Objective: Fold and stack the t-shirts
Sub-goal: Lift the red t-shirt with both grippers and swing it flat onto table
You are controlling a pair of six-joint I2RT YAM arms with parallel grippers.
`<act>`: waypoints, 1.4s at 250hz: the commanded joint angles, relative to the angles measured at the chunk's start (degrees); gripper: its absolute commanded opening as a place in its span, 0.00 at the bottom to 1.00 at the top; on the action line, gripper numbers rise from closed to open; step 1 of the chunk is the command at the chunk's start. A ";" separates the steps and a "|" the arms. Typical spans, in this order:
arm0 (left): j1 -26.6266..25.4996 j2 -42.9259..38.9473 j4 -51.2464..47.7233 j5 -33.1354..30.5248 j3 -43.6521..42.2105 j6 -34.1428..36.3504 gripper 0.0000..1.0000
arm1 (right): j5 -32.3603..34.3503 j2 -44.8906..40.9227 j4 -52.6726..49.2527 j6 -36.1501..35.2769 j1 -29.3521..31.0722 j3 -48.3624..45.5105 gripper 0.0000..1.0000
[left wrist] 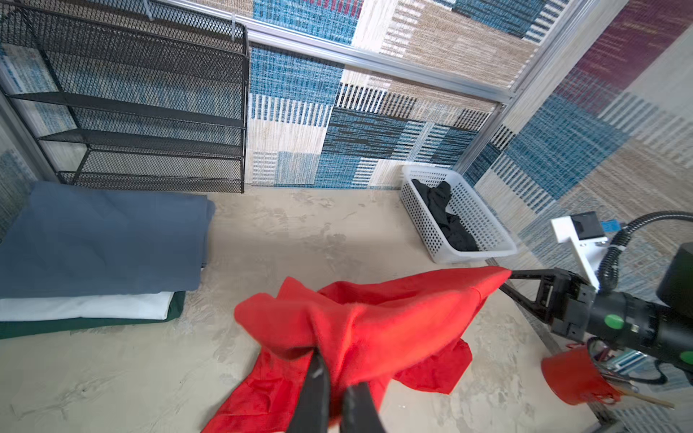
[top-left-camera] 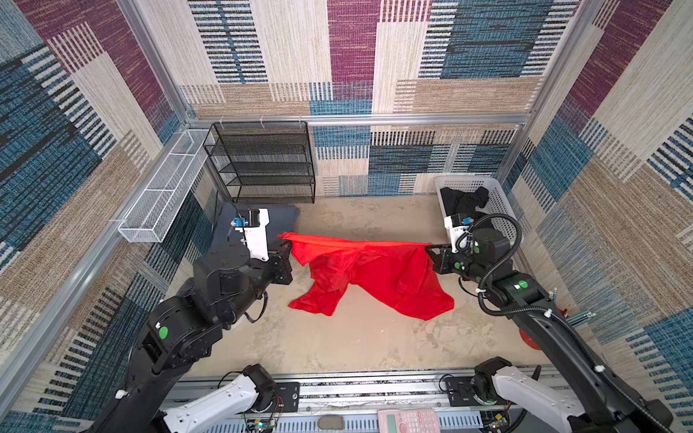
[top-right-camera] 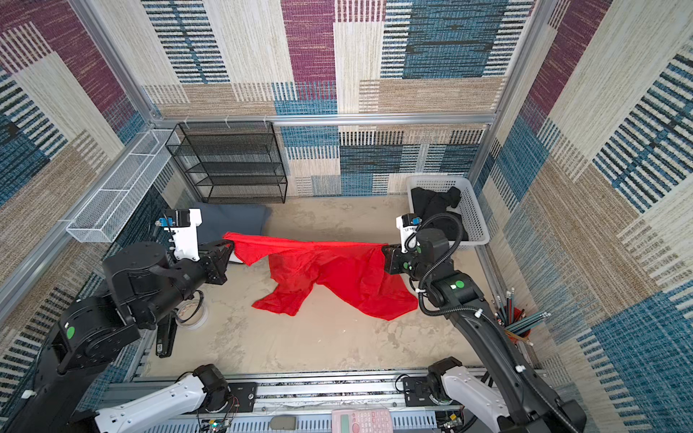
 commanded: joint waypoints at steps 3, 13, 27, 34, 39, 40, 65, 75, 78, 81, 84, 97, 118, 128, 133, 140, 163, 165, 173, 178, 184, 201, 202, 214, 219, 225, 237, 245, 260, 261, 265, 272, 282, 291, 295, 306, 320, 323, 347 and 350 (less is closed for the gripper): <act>-0.17 -0.33 -2.67 3.87 3.99 0.06 0.00 | -3.88 -4.26 -4.85 1.27 -0.03 4.88 0.00; -0.26 -0.14 -3.43 4.49 6.29 0.56 0.00 | -3.69 -4.82 -6.36 1.27 -0.02 7.19 0.00; -0.26 0.24 -4.45 4.06 9.86 1.64 0.00 | -3.57 -5.04 -7.96 1.29 -0.03 10.47 0.00; -0.26 0.46 -4.85 3.32 11.54 2.45 0.00 | -3.87 -4.71 -8.41 1.10 -0.02 11.96 0.00; -0.30 0.69 -5.07 2.50 12.61 3.17 0.00 | -4.17 -4.46 -8.67 1.08 -0.06 13.03 0.00; -0.28 0.74 -5.09 2.32 12.81 3.28 0.00 | -4.28 -4.39 -8.73 0.99 -0.04 13.25 0.00; -0.26 1.78 -4.26 -2.77 16.63 6.92 0.00 | -6.55 -1.48 -9.41 -0.37 -0.02 18.27 0.00; -0.26 2.47 -3.24 -4.75 17.62 8.21 0.00 | -6.27 -0.09 -9.19 -0.88 -0.09 19.29 0.00; -0.26 2.73 -2.92 -5.17 17.78 8.57 0.00 | -6.03 0.36 -9.15 -1.01 -0.03 19.62 0.00; -0.24 2.96 -2.48 -5.69 18.02 8.85 0.00 | -5.87 0.82 -9.06 -1.10 -0.05 19.85 0.00; -0.26 3.24 -1.98 -5.97 18.16 9.23 0.00 | -5.72 1.33 -8.94 -1.27 -0.05 19.99 0.00; -0.26 4.43 0.58 -6.59 18.30 10.90 0.00 | -5.25 3.31 -8.26 -1.95 -0.05 20.03 0.00; -0.25 7.65 3.09 -7.97 18.88 13.55 0.00 | -6.23 6.56 -5.11 -2.22 -0.02 18.28 0.00; -0.13 9.65 3.81 -9.87 19.24 15.10 0.00 | -7.63 8.01 -3.26 -2.20 -0.02 17.12 0.00; 0.02 10.62 4.40 -11.03 19.18 15.90 0.00 | -8.40 8.71 -2.44 -2.24 -0.02 16.55 0.00; 0.49 11.86 5.59 -12.44 18.84 17.11 0.00 | -8.96 9.73 -1.49 -2.20 -0.03 15.91 0.00; 5.20 16.24 9.21 -11.27 18.27 18.32 0.00 | -7.78 13.70 1.48 -2.86 -0.11 13.79 0.00; 5.66 16.71 9.38 -10.87 18.34 18.25 0.00 | -7.62 13.92 1.57 -2.87 -0.11 13.67 0.00; 7.36 18.76 10.14 -9.13 18.76 17.95 0.00 | -6.76 15.45 2.36 -3.17 -0.25 13.38 0.00; 8.39 20.10 10.53 -7.93 19.08 17.90 0.00 | -6.50 16.44 2.81 -3.30 -0.35 13.21 0.00; 9.52 21.84 11.05 -6.33 19.52 17.90 0.00 | -6.51 17.50 3.33 -3.38 -0.43 13.02 0.00; 12.31 28.01 11.09 -2.03 22.34 17.61 0.00 | -6.59 20.22 5.46 -3.64 -0.63 12.61 0.00; 12.49 28.41 11.07 -1.74 22.55 17.58 0.00 | -6.59 20.34 5.63 -3.61 -0.68 12.55 0.00; 14.30 33.41 11.08 2.08 25.18 17.73 0.00 | -6.65 22.35 7.17 -3.70 -0.97 12.30 0.00; 14.87 35.56 11.08 2.99 26.31 17.77 0.00 | -6.61 23.23 7.74 -3.82 -1.13 12.22 0.00; 15.49 38.14 10.92 3.60 27.82 17.58 0.00 | -6.56 24.35 8.29 -3.76 -1.31 12.27 0.00; 16.69 43.49 10.66 5.36 31.24 17.91 0.00 | -6.32 26.84 9.08 -3.76 -1.89 12.82 0.00; 17.46 47.16 10.31 6.54 33.95 18.02 0.00 | -6.41 28.48 9.75 -3.89 -2.33 13.06 0.00; 18.74 54.66 8.75 7.62 40.95 17.73 0.00 | -7.39 31.63 11.00 -3.68 -3.24 13.81 0.00; 18.82 55.19 8.63 7.70 41.48 17.73 0.00 | -7.43 31.85 11.03 -3.68 -3.30 13.90 0.00; 19.13 57.42 8.31 8.12 43.64 17.93 0.00 | -7.67 32.71 11.25 -3.69 -3.57 14.22 0.00; 19.54 61.15 7.88 8.90 47.62 18.63 0.00 | -7.98 34.21 11.45 -3.68 -3.85 14.85 0.00; 19.93 67.09 6.16 9.67 54.91 19.82 0.00 | -7.93 36.27 11.26 -3.51 -4.31 16.04 0.00; 20.23 72.61 3.00 9.81 63.24 20.54 0.28 | -7.71 37.93 11.05 -3.63 -4.63 16.81 0.00; 20.22 75.18 1.21 9.95 67.21 20.96 0.42 | -7.50 38.50 11.07 -3.65 -4.74 17.07 0.00; 20.23 81.40 -3.81 10.15 78.08 22.21 0.69 | -6.47 39.92 10.81 -3.60 -5.09 17.92 0.00; 20.19 86.11 -9.31 10.78 86.77 22.39 1.00 | -5.59 41.42 9.74 -3.67 -5.46 18.96 0.00; 20.19 86.54 -10.15 10.84 87.73 22.46 1.00 | -5.59 41.58 9.45 -3.72 -5.51 19.10 0.00; 20.11 82.36 -11.89 10.04 81.35 22.00 1.00 | -5.58 41.48 9.19 -4.03 -5.64 18.88 0.35; 20.05 81.09 -11.44 9.94 79.15 21.79 1.00 | -5.56 41.40 9.27 -4.05 -5.64 18.69 0.47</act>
